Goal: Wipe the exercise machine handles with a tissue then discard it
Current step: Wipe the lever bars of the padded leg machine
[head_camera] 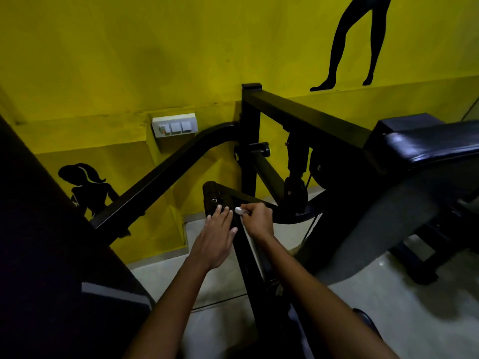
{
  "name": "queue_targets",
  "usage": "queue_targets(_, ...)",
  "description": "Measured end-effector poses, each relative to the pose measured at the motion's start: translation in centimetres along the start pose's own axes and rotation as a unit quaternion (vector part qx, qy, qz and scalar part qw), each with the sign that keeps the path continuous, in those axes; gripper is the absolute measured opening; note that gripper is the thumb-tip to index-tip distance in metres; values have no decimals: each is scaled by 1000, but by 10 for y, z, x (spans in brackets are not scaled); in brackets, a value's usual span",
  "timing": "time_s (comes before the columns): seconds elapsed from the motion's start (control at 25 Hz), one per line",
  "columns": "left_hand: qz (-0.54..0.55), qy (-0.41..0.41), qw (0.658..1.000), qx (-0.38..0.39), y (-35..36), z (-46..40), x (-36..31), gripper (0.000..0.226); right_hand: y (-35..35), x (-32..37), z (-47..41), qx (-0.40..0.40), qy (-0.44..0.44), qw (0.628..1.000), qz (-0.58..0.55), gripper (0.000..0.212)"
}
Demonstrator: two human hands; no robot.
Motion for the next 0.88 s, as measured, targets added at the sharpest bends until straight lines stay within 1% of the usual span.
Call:
queue_targets(0.12,8,31,999,-22,5,0,3,75,14,3,1,30,-35,999,28,30)
queue_targets(0.16,19,36,999,-28,6,0,3,77,14,2,3,32,-41,998,36,31)
queue_targets(0.28,56,30,998,-30,6,1,2,70,8,1,12,40,-50,997,52,32)
queue_targets(0.4,99,2,995,-1,5,4,-1,56,-3,1,29,43,-52,996,52,31)
queue_targets(0.48,137,-17,990,25,5,15,-9,55,-10,-2,48,43,-49,997,50,30)
queue_targets(0.56,165,-34,985,34,7,32,-18,56,-18,-5,70,46,-48,997,47,29)
queue_targets(0.72,174,-50,983,27,10,64,-38,55,-36,-18,116,44,-50,997,40,29)
queue_targets(0.88,178,-61,982,20,10,95,-65,54,-53,-29,166,45,-71,995,48,30)
Point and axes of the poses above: each hand's wrist, its own z-axis away from the middle knuckle, its own y-axis out of the palm, x = y × z, the point moved 5 cm from there along -z, towards the middle knuckle, and after that the axes turned 9 degrees about z, right-handed, at the moved point
